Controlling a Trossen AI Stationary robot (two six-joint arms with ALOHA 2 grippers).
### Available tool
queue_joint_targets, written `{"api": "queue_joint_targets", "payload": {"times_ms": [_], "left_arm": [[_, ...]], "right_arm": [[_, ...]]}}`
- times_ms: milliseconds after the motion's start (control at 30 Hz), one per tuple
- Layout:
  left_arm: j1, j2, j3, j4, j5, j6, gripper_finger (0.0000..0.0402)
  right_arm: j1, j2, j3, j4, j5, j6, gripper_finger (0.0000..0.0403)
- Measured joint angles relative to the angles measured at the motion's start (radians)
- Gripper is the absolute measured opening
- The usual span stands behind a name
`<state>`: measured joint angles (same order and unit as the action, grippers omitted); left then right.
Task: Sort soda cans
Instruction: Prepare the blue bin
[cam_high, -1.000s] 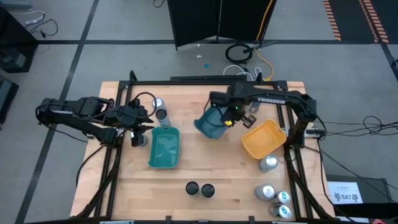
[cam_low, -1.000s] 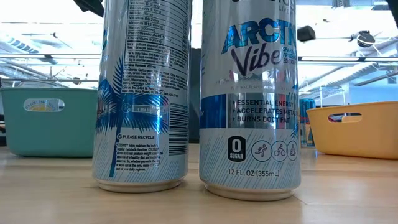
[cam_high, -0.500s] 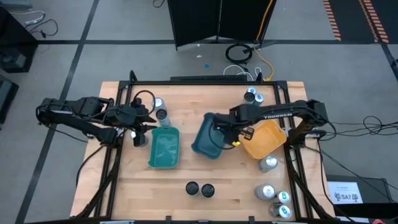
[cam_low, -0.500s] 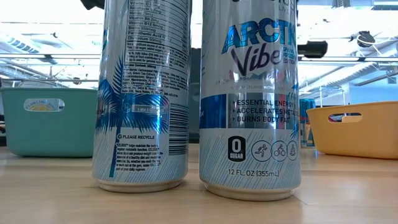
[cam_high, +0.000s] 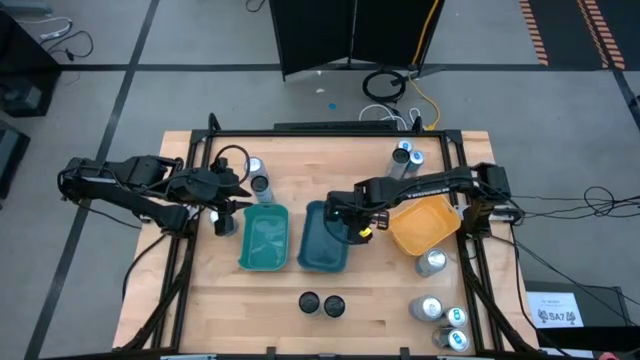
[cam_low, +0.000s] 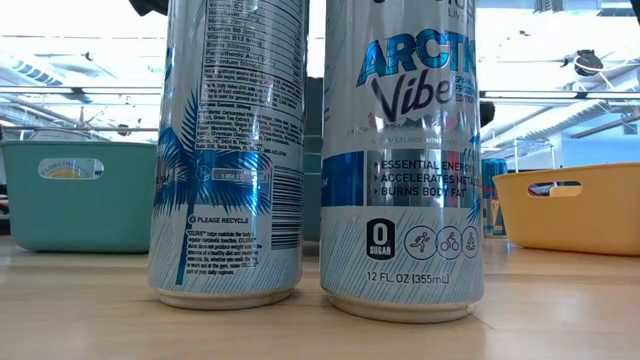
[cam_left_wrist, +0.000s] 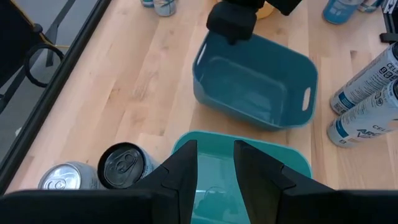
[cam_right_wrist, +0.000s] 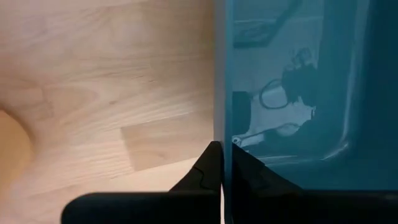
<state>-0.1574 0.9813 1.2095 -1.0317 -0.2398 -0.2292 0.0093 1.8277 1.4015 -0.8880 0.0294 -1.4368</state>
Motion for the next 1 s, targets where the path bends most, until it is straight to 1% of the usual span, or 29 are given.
{"api": "queue_joint_targets", "payload": {"times_ms": [200, 333, 433, 567, 633, 867, 1000], "left_arm": [[0.0, 0.0, 0.0, 0.0, 0.0, 0.0, 0.0116], [0.0, 0.0, 0.0, 0.0, 0.0, 0.0, 0.0116], [0.0, 0.0, 0.0, 0.0, 0.0, 0.0, 0.0116], [0.0, 0.0, 0.0, -0.002, 0.0, 0.0, 0.0116], [0.0, 0.0, 0.0, -0.003, 0.0, 0.0, 0.0116], [0.0, 0.0, 0.0, -0.003, 0.0, 0.0, 0.0116], [0.0, 0.0, 0.0, -0.003, 0.0, 0.0, 0.0116]], "right_arm": [[0.0, 0.017, 0.0, 0.032, -0.004, -0.091, 0.0], [0.0, 0.028, 0.0, 0.112, -0.005, -0.135, 0.0], [0.0, 0.049, 0.0, 0.143, -0.005, -0.137, 0.0], [0.0, 0.082, 0.0, 0.132, 0.007, -0.121, 0.0], [0.0, 0.085, 0.0, 0.132, 0.024, -0.122, 0.0], [-0.006, 0.081, 0.001, 0.161, 0.026, -0.112, 0.0016], [-0.006, 0.081, 0.001, 0.162, 0.029, -0.089, 0.0018]]}}
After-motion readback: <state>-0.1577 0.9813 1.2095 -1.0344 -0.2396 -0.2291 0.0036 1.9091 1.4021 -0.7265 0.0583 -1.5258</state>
